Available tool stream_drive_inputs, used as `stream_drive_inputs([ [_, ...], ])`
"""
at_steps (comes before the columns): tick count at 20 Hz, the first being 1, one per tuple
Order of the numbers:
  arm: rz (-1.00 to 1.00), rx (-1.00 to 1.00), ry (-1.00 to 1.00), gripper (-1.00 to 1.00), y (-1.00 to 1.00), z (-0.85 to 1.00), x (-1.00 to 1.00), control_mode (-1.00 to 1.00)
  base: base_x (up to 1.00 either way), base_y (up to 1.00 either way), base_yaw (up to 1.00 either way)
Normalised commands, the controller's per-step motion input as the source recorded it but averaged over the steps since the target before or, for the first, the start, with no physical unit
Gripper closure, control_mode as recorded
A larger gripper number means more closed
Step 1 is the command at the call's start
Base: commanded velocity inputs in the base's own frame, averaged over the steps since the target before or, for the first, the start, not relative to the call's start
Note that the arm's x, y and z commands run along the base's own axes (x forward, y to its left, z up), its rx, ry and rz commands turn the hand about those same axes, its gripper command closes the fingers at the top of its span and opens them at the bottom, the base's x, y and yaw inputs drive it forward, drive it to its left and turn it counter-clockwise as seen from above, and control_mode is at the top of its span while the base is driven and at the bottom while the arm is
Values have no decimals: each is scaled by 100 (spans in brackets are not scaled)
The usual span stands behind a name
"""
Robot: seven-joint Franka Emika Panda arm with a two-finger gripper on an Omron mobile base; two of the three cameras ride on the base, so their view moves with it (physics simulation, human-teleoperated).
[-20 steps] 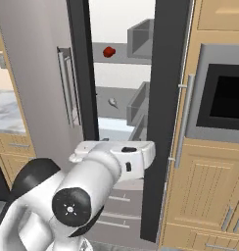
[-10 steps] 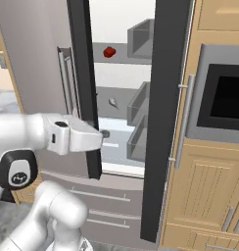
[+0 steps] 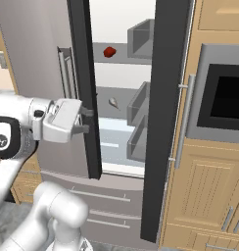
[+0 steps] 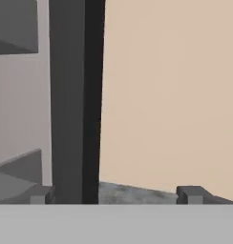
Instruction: Gather the mushroom and bell pepper from the fridge and place them on a tray on the dining counter. Then gather the fishs from the fridge and place them on the other tray.
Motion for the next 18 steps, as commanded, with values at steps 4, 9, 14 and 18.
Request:
stream_drive_inputs([
  [4,-18,-3,-10,-100,-3,3,20,-100,0,0,0],
  [9,-4,0,-1,-100,-8,0,29,-100,0,0,0],
  [14,1,0,0,-100,0,-1,39,-100,0,0,0],
  [18,0,0,0,-100,-9,-7,43,-100,0,0,0],
])
